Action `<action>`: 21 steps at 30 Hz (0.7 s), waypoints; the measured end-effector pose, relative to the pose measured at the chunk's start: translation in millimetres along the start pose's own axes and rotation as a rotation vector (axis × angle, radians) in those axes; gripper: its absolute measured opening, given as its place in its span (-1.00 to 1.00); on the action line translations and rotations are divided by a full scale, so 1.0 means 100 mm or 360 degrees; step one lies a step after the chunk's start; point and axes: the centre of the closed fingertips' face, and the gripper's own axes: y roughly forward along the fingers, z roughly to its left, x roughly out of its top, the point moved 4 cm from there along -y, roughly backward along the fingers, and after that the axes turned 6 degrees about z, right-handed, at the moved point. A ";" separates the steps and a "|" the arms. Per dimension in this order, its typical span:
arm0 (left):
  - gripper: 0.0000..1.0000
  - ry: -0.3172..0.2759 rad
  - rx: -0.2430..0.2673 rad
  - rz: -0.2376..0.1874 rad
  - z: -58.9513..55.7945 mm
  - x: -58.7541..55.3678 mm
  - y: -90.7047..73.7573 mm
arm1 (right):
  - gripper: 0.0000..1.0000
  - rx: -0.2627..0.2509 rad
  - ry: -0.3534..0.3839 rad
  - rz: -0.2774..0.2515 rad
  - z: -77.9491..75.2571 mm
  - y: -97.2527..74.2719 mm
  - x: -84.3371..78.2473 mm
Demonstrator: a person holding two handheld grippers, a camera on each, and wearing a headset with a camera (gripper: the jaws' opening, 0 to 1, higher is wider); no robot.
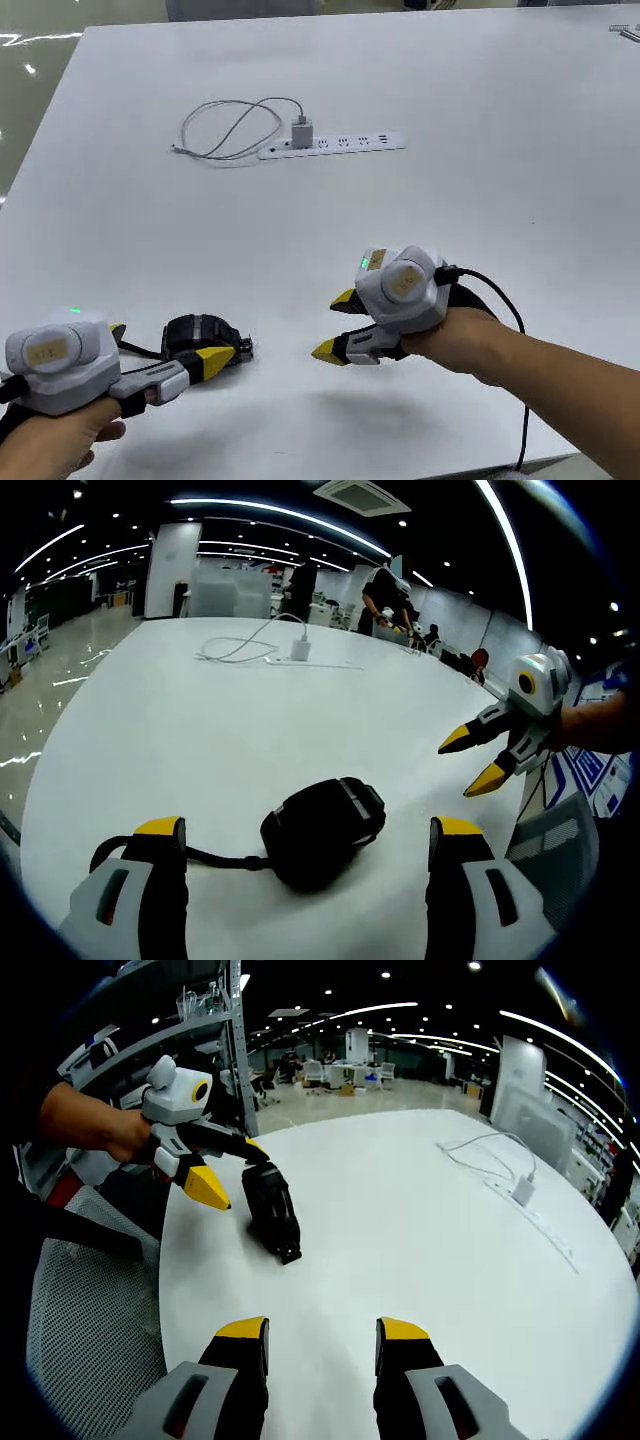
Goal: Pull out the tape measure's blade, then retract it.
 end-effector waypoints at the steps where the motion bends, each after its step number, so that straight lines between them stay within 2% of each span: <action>1: 0.98 0.0003 -0.0026 -0.0011 -0.01 0.01 -0.03 | -0.20 -0.0008 0.0004 -0.0009 -0.01 -0.02 -0.02; 3: 0.98 0.0033 -0.0048 0.0003 -0.01 0.01 -0.06 | -0.17 -0.0021 0.0019 -0.0013 -0.02 -0.06 -0.04; 4: 0.98 0.0077 -0.0064 -0.0041 -0.03 0.05 -0.10 | -0.15 -0.0027 0.0034 -0.0020 -0.03 -0.09 -0.06; 6: 0.98 0.0123 -0.0079 0.0036 -0.04 0.00 -0.14 | -0.11 -0.0036 0.0039 -0.0025 -0.03 -0.13 -0.11; 9: 0.98 0.0202 -0.0078 0.0069 -0.01 -0.03 -0.17 | -0.06 -0.0049 0.0044 -0.0034 -0.04 -0.21 -0.18; 15: 0.98 0.0266 -0.0107 0.0114 0.06 -0.15 -0.21 | 0.01 -0.0074 0.0115 -0.0067 -0.10 -0.38 -0.35; 21: 0.98 0.0299 -0.0094 0.0099 0.17 -0.19 -0.30 | 0.09 -0.0123 0.0098 -0.0042 -0.17 -0.54 -0.62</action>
